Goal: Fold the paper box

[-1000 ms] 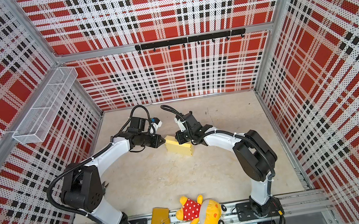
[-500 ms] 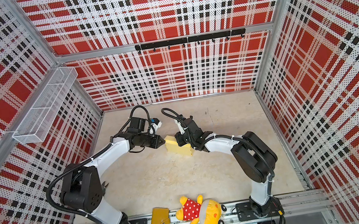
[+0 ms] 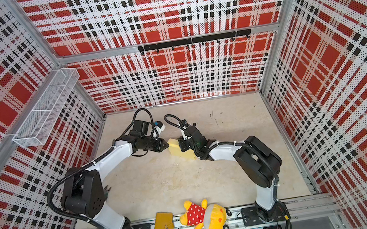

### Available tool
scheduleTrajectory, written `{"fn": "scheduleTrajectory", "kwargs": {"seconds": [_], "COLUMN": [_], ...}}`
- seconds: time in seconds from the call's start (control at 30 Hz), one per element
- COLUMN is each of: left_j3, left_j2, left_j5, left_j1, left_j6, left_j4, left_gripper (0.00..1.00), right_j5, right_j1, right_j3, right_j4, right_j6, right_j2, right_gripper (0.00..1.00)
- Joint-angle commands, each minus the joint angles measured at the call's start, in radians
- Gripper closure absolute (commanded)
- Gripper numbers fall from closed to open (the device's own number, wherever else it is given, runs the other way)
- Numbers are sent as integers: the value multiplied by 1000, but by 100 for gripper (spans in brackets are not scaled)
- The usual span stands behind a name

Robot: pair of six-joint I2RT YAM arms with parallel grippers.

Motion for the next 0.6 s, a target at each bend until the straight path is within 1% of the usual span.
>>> {"fn": "scheduleTrajectory", "kwargs": {"seconds": [0.0, 0.13, 0.27, 0.4, 0.5, 0.57], "left_j3": [-1, 9, 1, -13, -12, 7], "left_j2": [-33, -56, -74, -117, -136, -138], "left_j5": [5, -2, 5, 5, 23, 36], "left_j1": [0, 1, 6, 20, 26, 26], "left_j6": [1, 6, 9, 34, 31, 34], "left_j4": [-12, -27, -26, -31, -36, -52], "left_gripper": [78, 76, 74, 73, 74, 77], "right_j5": [20, 32, 41, 36, 36, 32], "right_j1": [17, 22, 23, 26, 26, 26], "right_j3": [-84, -87, -112, -107, -122, -116], "right_j4": [-223, -219, -167, -170, -132, -138], "right_j6": [-12, -12, -4, -3, 1, -1], "right_j2": [111, 124, 138, 161, 172, 180], "right_gripper": [80, 80, 80, 80, 80, 80]}}
